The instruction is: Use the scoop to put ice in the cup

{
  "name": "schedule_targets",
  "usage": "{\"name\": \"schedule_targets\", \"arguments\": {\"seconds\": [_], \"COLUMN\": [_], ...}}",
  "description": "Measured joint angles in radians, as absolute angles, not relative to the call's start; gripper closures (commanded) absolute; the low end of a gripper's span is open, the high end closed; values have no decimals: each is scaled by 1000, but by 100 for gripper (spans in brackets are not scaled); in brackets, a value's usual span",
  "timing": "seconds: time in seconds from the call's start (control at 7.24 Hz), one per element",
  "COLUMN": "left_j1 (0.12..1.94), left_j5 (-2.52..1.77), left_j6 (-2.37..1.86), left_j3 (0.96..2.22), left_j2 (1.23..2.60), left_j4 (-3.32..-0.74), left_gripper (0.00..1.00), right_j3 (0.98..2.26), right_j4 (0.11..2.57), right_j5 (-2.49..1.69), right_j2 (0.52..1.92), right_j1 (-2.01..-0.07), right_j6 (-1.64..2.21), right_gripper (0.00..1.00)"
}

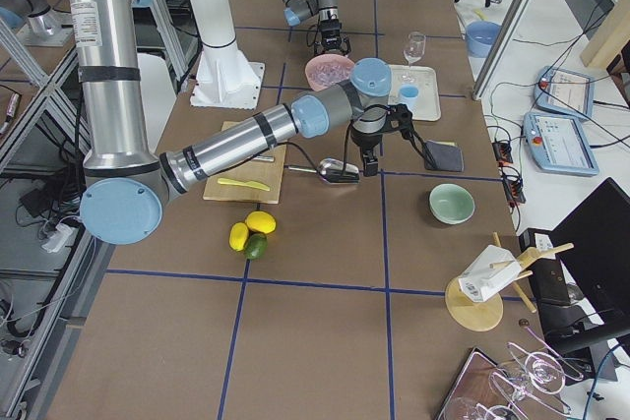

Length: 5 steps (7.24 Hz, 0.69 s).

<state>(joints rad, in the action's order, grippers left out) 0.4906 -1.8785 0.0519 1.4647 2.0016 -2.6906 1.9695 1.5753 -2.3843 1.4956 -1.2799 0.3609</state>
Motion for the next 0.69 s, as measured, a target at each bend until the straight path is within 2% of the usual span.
{"name": "schedule_targets", "arguments": {"seconds": [0.14,0.69], "left_j1": [489,482], "left_j5": [-1879,-1879], "left_j6": [51,48], "left_j3": [1465,1466], "left_j2": [2003,2002], "left_j4": [-2691,-2692], "left_gripper": [0,0], "right_j3": [1965,1975], "right_j4": [1516,1400], "right_j5": [-2378,-2340], "right_j2": [1491,1462], "right_j1": [-1262,-1204], "right_j6": [439,639], "right_gripper": [0,0]}}
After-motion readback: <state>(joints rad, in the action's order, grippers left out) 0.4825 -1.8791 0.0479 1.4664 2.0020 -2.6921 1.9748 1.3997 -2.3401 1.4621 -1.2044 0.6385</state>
